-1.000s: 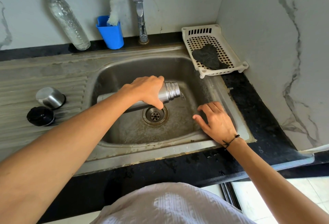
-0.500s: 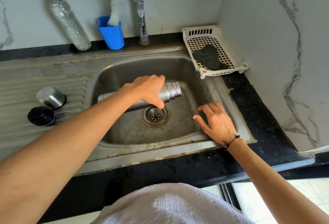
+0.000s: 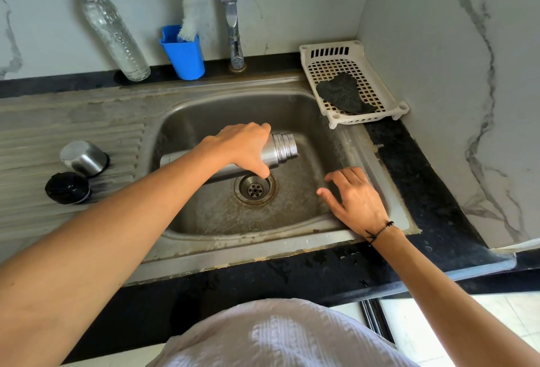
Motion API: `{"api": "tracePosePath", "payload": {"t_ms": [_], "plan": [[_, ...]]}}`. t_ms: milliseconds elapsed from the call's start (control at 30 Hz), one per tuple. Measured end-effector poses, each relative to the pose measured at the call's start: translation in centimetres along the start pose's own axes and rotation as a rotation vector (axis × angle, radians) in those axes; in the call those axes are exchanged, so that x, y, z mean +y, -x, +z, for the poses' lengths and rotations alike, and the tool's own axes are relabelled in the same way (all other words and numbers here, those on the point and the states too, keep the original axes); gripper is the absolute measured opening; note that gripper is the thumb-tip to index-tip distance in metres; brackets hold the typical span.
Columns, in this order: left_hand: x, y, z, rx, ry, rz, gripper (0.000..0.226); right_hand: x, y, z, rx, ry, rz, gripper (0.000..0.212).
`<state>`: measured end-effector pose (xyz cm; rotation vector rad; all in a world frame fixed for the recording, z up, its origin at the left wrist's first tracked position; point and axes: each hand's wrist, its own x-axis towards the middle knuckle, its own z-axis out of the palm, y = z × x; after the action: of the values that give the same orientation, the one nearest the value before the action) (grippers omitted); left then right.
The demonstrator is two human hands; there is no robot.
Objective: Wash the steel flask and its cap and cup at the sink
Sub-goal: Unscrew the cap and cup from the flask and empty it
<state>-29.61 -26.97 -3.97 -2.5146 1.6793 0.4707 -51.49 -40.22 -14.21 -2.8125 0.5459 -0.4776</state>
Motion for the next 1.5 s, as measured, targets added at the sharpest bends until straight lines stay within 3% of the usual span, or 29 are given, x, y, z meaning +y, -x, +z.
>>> {"api": "tracePosePath", "payload": {"t_ms": [1500], "plan": [[-0.39,0.14,-0.72,-0.024,-0.028,-0.020,0.054,-0.13,0.06,-0.16,-0.012,0.000,0.013,0.054]]}}
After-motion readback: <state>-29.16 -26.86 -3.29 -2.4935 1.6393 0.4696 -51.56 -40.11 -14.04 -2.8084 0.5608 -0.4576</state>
